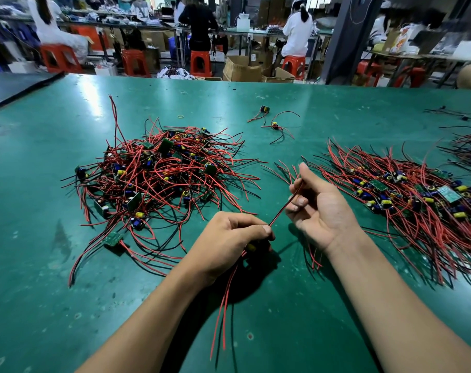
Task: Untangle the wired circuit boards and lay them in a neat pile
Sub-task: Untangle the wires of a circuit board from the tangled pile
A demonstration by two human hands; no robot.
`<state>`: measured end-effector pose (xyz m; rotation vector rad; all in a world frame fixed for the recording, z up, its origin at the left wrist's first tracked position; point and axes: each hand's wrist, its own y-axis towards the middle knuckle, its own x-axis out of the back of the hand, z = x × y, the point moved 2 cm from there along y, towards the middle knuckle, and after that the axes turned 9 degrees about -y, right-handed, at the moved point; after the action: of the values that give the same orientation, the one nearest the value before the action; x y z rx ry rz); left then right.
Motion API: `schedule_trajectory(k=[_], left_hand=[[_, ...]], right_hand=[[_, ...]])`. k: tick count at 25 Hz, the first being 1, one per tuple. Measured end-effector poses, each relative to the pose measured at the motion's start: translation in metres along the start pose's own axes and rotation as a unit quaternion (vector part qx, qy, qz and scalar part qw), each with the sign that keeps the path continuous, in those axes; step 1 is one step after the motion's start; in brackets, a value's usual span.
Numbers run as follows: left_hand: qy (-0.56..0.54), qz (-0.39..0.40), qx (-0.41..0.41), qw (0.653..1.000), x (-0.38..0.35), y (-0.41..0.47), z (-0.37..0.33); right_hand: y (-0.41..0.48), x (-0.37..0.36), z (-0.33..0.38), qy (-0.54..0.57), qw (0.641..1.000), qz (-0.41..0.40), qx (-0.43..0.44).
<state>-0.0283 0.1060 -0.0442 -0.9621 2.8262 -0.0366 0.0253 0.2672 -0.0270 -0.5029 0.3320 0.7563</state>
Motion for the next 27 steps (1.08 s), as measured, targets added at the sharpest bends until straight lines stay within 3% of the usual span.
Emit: schedule_trajectory(k=[4,9,12,20,27], left_hand=[[-0.016,-0.019,0.007,1.000,0.000,-0.002,-0.001],[-0.141,-0.064,0.015,0.988,0.002,0.001,-0.001],[-0.163,-0.055,0.018,0.985,0.004,0.002,0.000],[-0.068,-0.019,0.019,0.997,0.004,0.001,0.002],[-0.032,0.010,0.018,0.999,0.002,0.001,0.001]], right_hand=[[-0.001,0.000,-0.003,-0.140,0.988,0.035,0.051],[-0.012,-0.005,-0.016,-0.294,0.929,0.220,0.036],[-0.012,-0.006,-0.019,-0.318,0.922,0.219,0.029],[-0.004,0.001,-0.006,-0.186,0.980,0.058,0.043],[-0.004,-0.001,0.000,-0.001,0.998,0.046,-0.043]])
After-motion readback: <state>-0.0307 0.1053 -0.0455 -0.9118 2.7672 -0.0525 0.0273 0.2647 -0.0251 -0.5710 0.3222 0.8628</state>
